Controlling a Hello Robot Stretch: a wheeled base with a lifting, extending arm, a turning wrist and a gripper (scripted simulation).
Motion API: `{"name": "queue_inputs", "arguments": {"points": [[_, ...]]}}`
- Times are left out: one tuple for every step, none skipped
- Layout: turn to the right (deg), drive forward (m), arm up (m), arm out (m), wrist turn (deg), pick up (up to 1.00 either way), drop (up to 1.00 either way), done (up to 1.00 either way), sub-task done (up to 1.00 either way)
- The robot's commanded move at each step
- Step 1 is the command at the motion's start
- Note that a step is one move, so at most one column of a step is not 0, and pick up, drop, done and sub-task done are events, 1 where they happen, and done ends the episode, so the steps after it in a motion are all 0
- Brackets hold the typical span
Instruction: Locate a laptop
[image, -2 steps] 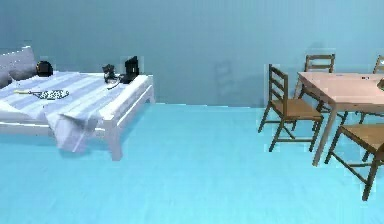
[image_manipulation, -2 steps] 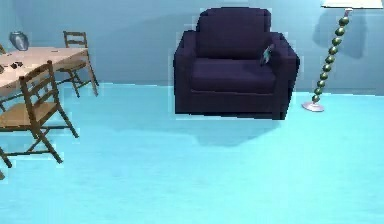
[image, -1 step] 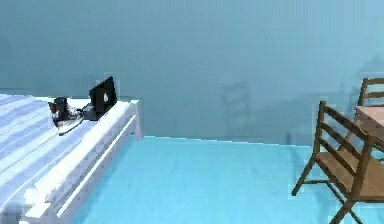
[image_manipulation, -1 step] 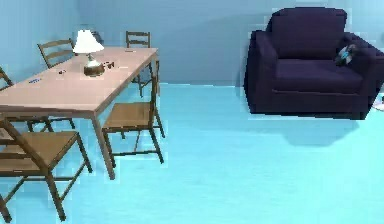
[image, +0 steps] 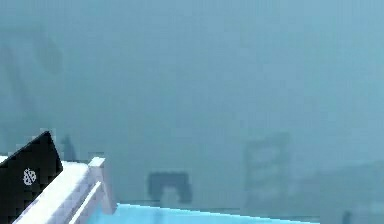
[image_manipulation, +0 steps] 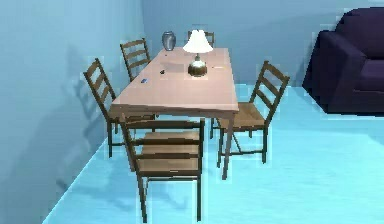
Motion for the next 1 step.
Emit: {"name": "queue_inputs", "arguments": {"points": [[-15.0, 0.00, 0.00, 0.00, 0.0, 0.00, 0.00, 0.00, 0.00]]}}
